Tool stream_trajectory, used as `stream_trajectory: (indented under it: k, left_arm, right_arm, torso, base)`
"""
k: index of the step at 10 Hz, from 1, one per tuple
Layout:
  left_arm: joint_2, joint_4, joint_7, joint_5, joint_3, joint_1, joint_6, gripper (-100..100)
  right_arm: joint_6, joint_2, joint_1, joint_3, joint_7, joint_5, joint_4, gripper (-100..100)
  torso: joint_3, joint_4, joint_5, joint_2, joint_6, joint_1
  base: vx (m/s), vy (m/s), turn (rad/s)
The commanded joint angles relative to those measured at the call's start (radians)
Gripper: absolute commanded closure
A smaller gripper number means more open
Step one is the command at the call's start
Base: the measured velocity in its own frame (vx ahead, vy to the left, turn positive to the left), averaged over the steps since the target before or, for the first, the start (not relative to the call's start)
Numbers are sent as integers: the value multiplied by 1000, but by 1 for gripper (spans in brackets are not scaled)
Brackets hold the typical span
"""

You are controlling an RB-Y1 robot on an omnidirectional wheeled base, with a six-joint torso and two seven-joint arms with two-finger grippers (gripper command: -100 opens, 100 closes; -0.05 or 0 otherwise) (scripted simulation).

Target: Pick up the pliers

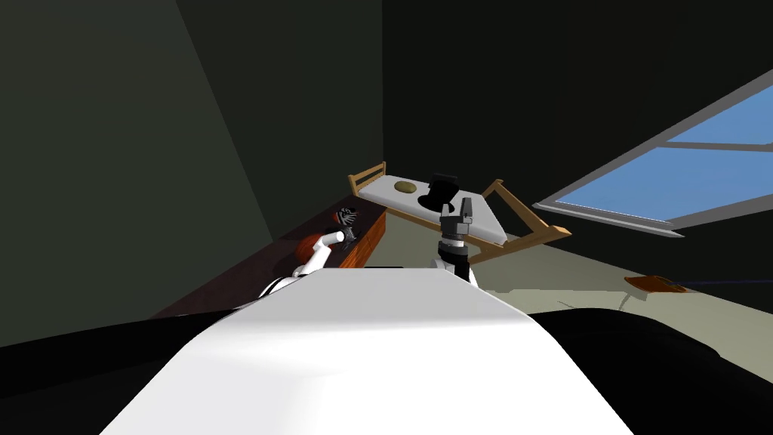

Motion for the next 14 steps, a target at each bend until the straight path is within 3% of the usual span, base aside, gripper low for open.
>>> stream_trajectory:
  k: [1, 6, 7, 11, 14]
  left_arm:
    - [11, 50, 0, 21, -4, -24, 39, -100]
    - [36, 167, -1, 62, -16, -70, 114, -100]
    - [36, 167, -1, 62, -16, -70, 114, -100]
    - [66, 282, -5, 93, -32, -103, 173, -100]
    - [78, 320, -7, 99, -38, -108, 187, -100]
  right_arm:
    - [0, 0, 0, 0, 0, 0, 0, 0]
    - [0, 0, 0, 0, 0, 0, 0, 0]
    - [0, 0, 0, 0, 0, 0, 0, 0]
    - [0, 0, 0, 0, 0, 0, 0, 0]
    - [0, 0, 0, 0, 0, 0, 0, 0]
  torso:
    - [0, 0, 0, 0, 0, 0]
    - [0, 0, 0, 0, 0, 0]
    - [0, 0, 0, 0, 0, 1]
    - [0, 0, 0, -1, 0, 2]
    - [0, 0, 0, 0, 0, 2]
  base:
    - [8, 6, -104]
    - [8, 14, -62]
    - [8, 16, -37]
    - [17, 35, -85]
    - [9, 36, -33]
